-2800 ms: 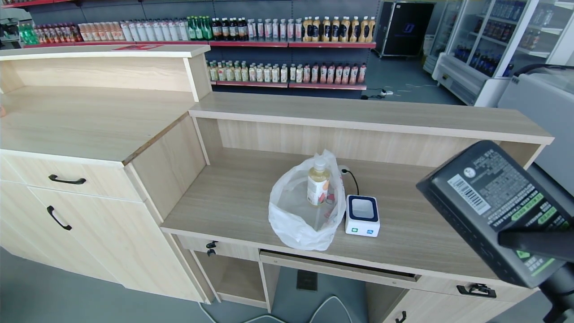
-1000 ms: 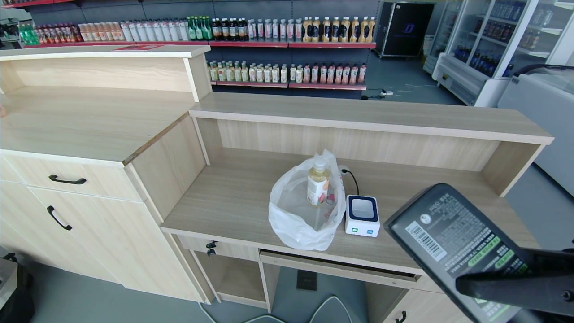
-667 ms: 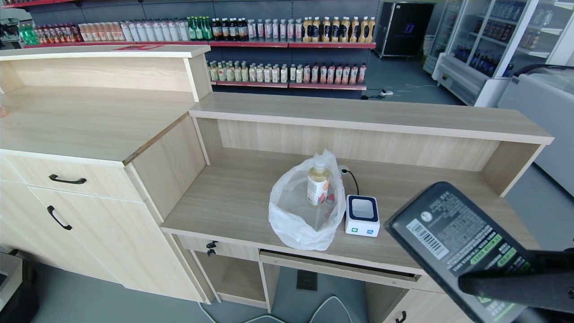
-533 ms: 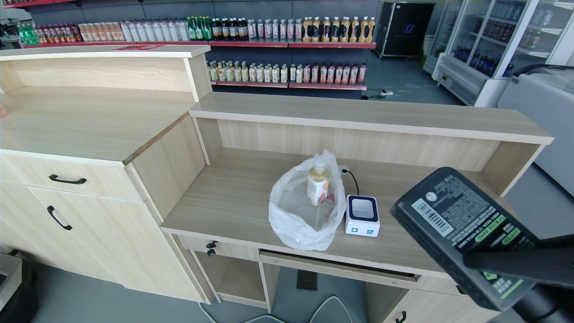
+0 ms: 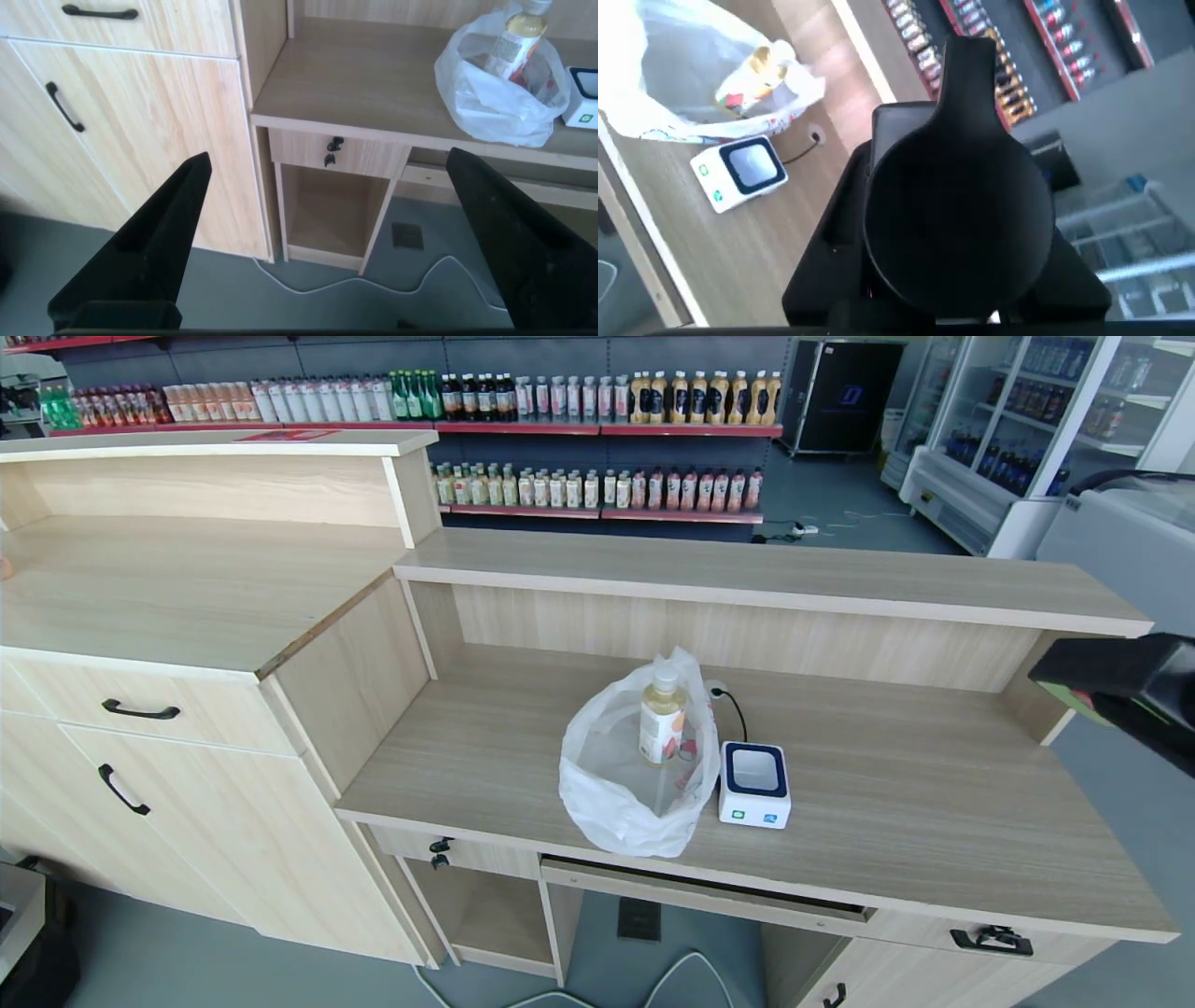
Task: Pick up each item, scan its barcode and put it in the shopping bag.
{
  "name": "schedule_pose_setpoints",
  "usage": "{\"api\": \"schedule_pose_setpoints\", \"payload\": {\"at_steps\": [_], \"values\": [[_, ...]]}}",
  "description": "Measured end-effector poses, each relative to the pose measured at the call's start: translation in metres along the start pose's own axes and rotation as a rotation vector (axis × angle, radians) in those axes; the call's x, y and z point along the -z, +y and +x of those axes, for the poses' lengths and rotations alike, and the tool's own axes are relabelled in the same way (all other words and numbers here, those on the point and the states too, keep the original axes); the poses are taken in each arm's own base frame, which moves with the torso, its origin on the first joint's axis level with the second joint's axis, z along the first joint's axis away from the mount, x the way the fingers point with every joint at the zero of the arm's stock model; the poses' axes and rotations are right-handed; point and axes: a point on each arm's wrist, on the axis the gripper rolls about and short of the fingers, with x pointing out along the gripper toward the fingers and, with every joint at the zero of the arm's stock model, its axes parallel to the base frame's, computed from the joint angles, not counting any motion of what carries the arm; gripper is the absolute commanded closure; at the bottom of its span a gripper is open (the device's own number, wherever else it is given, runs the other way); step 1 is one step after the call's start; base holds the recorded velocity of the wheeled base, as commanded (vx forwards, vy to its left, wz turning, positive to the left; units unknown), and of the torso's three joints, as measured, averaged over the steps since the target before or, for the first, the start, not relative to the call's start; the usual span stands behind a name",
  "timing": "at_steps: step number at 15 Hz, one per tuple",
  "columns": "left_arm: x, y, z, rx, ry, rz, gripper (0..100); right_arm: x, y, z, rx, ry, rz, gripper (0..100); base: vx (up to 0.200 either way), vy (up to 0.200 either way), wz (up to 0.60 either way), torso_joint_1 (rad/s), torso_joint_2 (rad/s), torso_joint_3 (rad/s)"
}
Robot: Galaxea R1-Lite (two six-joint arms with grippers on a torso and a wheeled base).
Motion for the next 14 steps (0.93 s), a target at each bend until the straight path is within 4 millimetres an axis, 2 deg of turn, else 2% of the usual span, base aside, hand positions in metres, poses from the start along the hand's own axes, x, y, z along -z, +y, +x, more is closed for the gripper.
{"api": "schedule_pose_setpoints", "payload": {"at_steps": [3, 4, 6, 7, 10, 14], "values": [[0.000, 0.000, 0.000, 0.000, 0.000, 0.000, 0, 0.025, -0.004, -0.005, 0.411, 0.481, 0.348, 100, 0.000, 0.000, 0.00, 0.000, 0.00, 0.000], [0.000, 0.000, 0.000, 0.000, 0.000, 0.000, 0, 0.033, 0.000, -0.007, 0.504, 0.595, 0.443, 100, 0.000, 0.000, 0.00, 0.000, 0.00, 0.000], [0.000, 0.000, 0.000, 0.000, 0.000, 0.000, 0, 0.049, 0.014, -0.011, 0.563, 0.792, 0.553, 100, 0.000, 0.000, 0.00, 0.000, 0.00, 0.000], [0.000, 0.000, 0.000, -0.001, 0.000, 0.000, 0, 0.052, 0.015, -0.011, 0.584, 0.811, 0.586, 100, 0.000, 0.000, 0.00, 0.000, 0.00, 0.000], [0.000, 0.000, 0.000, -0.001, 0.000, 0.000, 0, 0.055, 0.017, -0.010, 0.628, 0.872, 0.579, 100, 0.000, 0.000, 0.60, -0.001, 0.00, 0.004], [0.000, 0.000, 0.000, -0.001, 0.000, 0.000, 0, 0.055, 0.017, -0.005, 0.650, 0.851, 0.660, 100, 0.000, 0.000, 0.60, 0.006, 0.00, 0.002]]}}
